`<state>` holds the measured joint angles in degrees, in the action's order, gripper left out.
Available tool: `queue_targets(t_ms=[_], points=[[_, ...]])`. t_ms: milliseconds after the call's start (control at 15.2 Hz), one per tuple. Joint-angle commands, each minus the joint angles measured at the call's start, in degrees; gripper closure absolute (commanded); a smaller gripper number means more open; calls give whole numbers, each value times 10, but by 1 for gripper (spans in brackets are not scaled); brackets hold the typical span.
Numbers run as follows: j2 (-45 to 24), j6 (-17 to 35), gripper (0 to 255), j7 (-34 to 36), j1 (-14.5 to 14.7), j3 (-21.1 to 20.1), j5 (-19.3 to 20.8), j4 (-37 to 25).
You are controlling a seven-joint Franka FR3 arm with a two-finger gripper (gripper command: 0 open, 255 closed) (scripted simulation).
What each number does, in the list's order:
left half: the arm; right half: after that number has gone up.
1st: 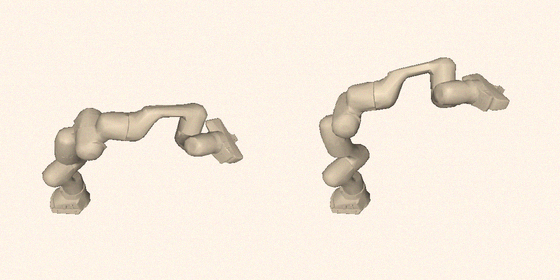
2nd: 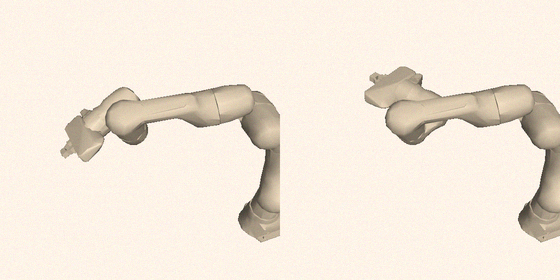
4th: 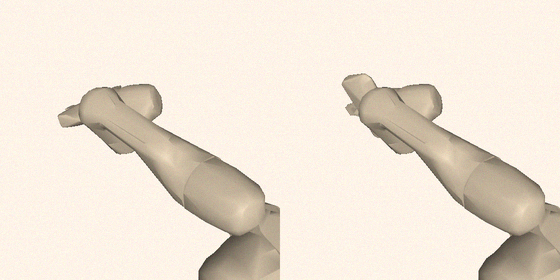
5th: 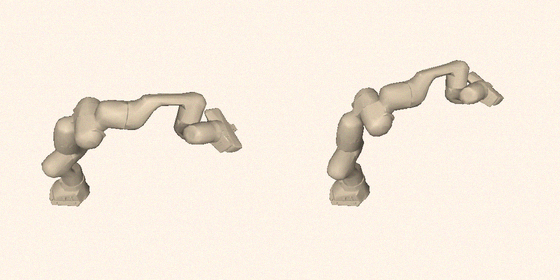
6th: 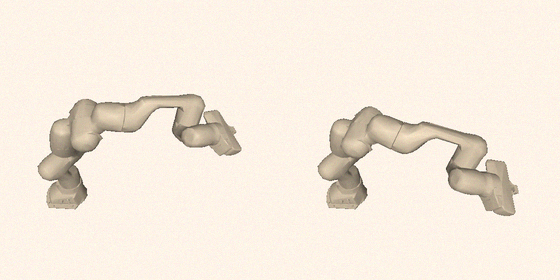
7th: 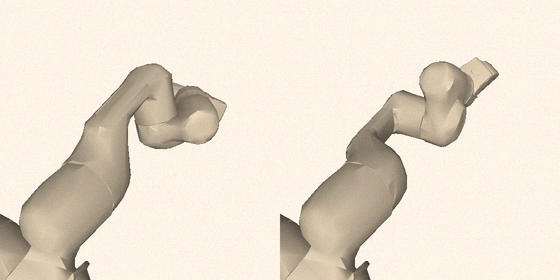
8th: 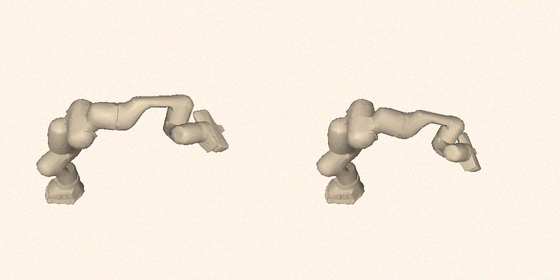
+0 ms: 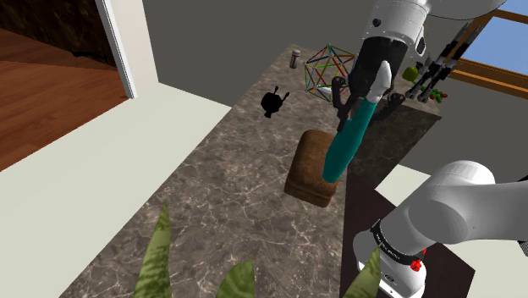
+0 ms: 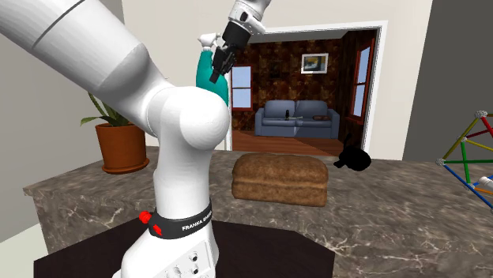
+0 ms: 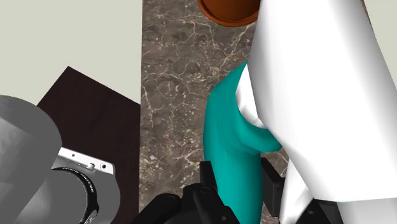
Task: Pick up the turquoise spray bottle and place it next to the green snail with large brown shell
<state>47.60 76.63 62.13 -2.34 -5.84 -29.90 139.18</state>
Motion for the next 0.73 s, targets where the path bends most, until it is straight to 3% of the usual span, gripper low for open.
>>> queue_targets(t_ms=[0,528,660], points=[[-4,-12,255,5,0,3,1,-17],[-22,-57,255,28,2,12,2,-85],[-54,-55,255,6,-4,29,21,-105]])
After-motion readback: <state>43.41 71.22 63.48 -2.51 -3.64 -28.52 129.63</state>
